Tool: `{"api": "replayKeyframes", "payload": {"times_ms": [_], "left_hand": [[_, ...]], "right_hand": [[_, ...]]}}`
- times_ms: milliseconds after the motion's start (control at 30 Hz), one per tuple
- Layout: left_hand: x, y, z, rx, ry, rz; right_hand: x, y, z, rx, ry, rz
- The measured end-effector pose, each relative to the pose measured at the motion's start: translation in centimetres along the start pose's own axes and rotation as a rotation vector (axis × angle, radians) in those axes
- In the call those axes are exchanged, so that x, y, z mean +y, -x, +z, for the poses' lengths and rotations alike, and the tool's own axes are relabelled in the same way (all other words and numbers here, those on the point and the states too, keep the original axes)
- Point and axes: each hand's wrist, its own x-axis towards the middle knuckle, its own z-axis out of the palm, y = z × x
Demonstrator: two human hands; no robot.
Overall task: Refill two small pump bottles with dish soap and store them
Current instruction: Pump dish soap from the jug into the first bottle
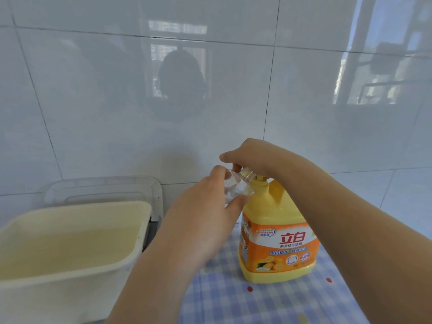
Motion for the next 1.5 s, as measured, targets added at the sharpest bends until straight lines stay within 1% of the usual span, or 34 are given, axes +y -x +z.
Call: {"api": "replayKeyframes", "payload": {"times_ms": [100, 233, 400, 633, 767, 833, 967, 1167, 1500], "left_hand": [[0.0, 0.0, 0.0, -0.002, -0.039, 0.008], [0.0, 0.1, 0.0, -0.033, 0.005, 0.0], [0.0, 0.2, -0.3, -0.03, 0.012, 0.002], [-0.3, 0.1, -0.5, 0.027, -0.038, 0.024], [-0.1, 0.1, -0.4, 0.042, 0.063, 0.019], [0.1, 0.1, -0.3, 0.055, 0.076, 0.022], [0.3, 0.1, -0.1, 0.063, 0.067, 0.034], [0.1, 0.1, 0.0, 0.065, 0.065, 0.034], [-0.1, 0.0, 0.2, 0.038, 0.095, 0.027]], "right_hand": [[0.1, -0.1, 0.0, 0.012, 0.001, -0.011], [0.1, -0.2, 0.1, 0.025, 0.01, -0.017], [0.0, -0.2, 0.2, 0.045, 0.043, -0.017], [0.0, -0.4, 0.3, 0.153, 0.1, -0.031], [-0.3, -0.2, -0.3, 0.211, 0.122, -0.048], [-0.4, -0.1, -0.6, 0.234, 0.131, -0.06], [-0.4, -0.1, -0.8, 0.175, 0.089, -0.036], [-0.9, 0.2, -1.0, 0.005, 0.012, 0.043], [-0.6, 0.4, -0.7, 0.001, 0.002, 0.046]]}}
